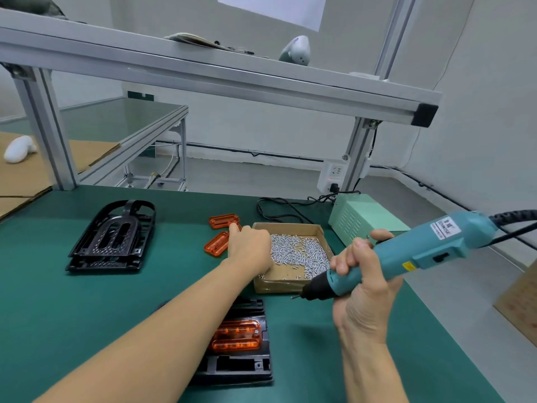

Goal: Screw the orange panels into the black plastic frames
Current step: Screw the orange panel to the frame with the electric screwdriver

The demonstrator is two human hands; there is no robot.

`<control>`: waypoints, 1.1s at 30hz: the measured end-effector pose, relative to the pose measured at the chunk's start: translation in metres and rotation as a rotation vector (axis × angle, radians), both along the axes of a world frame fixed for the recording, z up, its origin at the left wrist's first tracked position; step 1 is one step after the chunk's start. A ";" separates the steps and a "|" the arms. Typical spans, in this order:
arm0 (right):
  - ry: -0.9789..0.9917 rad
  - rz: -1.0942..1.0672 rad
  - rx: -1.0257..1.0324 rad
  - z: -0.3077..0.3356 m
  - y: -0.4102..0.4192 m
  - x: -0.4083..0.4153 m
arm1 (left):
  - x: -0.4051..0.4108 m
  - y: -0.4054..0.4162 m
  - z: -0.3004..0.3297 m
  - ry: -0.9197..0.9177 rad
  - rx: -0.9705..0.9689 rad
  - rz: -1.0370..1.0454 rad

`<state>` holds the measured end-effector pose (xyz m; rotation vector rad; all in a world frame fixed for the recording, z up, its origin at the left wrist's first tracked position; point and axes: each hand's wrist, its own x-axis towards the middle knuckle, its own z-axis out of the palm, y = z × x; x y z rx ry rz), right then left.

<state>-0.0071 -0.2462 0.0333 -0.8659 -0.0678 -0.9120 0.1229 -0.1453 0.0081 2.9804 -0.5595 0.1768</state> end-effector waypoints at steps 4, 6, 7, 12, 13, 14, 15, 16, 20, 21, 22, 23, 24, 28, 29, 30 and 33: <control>-0.006 0.011 0.004 0.001 0.000 0.000 | 0.001 -0.008 -0.003 -0.070 0.079 0.033; -0.005 0.016 -0.001 0.001 0.001 0.000 | 0.000 -0.010 -0.003 -0.085 0.100 0.046; -0.006 0.018 0.000 0.002 0.001 0.000 | -0.001 -0.011 -0.004 -0.088 0.106 0.051; -0.011 0.029 0.000 0.001 0.001 -0.002 | -0.002 -0.013 -0.005 -0.073 0.120 0.056; -0.011 0.031 0.001 0.000 0.000 -0.002 | -0.002 -0.013 -0.005 -0.067 0.126 0.051; -0.011 0.035 0.005 0.001 0.000 -0.002 | -0.002 -0.013 -0.005 -0.064 0.138 0.040; -0.012 0.037 0.007 0.001 0.000 -0.002 | -0.001 -0.013 -0.005 -0.063 0.157 0.024; -0.013 0.036 0.007 0.001 0.000 -0.002 | 0.000 -0.013 -0.006 -0.066 0.189 0.002; -0.002 0.024 -0.006 0.001 0.001 -0.002 | 0.004 -0.013 -0.006 -0.072 0.351 -0.117; 0.002 0.022 -0.003 0.000 0.002 -0.002 | 0.004 -0.013 -0.005 -0.063 0.379 -0.142; 0.007 0.020 0.002 0.000 0.002 -0.002 | 0.003 -0.012 -0.003 -0.048 0.382 -0.158; 0.010 0.019 0.006 0.001 0.002 -0.002 | 0.000 -0.012 0.000 -0.027 0.338 -0.165; 0.009 0.020 0.008 0.001 0.001 -0.001 | -0.002 -0.010 0.003 0.002 0.226 -0.163; 0.002 0.030 0.011 0.003 0.002 -0.002 | -0.020 0.007 0.014 0.198 -0.582 -0.145; 0.000 0.033 0.015 0.003 0.001 -0.003 | -0.027 0.013 0.015 0.252 -0.753 -0.139; 0.000 0.038 0.020 0.003 0.002 -0.003 | -0.034 0.022 0.016 0.323 -0.917 -0.132; -0.002 0.053 0.024 0.004 0.003 -0.003 | -0.058 0.048 0.016 0.570 -1.350 -0.101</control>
